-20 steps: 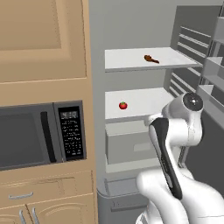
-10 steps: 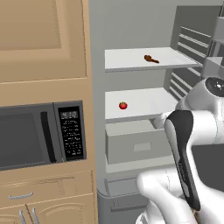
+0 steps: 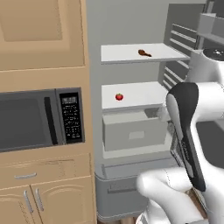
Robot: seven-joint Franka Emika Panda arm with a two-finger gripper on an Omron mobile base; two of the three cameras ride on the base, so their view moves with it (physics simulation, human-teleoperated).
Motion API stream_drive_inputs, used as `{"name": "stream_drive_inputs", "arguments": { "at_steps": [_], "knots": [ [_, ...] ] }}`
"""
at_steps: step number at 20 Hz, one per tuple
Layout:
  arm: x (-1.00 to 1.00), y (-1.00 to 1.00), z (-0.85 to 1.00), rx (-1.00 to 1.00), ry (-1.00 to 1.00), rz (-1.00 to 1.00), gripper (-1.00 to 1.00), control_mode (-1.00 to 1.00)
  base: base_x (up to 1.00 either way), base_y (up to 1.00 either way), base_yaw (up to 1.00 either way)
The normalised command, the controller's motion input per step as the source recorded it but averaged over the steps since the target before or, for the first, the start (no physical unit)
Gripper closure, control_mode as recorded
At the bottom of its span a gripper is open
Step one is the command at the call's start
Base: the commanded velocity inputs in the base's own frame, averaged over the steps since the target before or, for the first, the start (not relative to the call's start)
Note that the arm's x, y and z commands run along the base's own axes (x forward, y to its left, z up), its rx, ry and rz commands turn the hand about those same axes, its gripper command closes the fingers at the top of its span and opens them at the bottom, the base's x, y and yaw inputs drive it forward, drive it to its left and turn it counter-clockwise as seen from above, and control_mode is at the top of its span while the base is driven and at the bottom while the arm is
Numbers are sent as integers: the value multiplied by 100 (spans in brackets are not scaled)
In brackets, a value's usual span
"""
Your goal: Place one tomato and one chicken drumstick in each tupperware on the nearby counter, to pack two identical lunches.
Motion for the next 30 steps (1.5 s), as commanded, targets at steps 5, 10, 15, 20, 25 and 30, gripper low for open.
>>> {"name": "stream_drive_inputs", "arguments": {
  "at_steps": [5, 10, 15, 20, 25, 30],
  "knots": [
    [0, 0, 0, 0, 0, 0, 100, 100, -99, 39, 0],
    [0, 0, 0, 0, 0, 0, 100, 100, -16, 89, 0],
    [0, 0, 0, 0, 0, 0, 100, 100, 0, 100, 0],
    [0, 0, 0, 0, 0, 0, 100, 100, 0, 100, 0],
    [0, 0, 0, 0, 0, 0, 100, 100, 0, 100, 0],
    [0, 0, 0, 0, 0, 0, 100, 100, 0, 100, 0]
  ]
}}
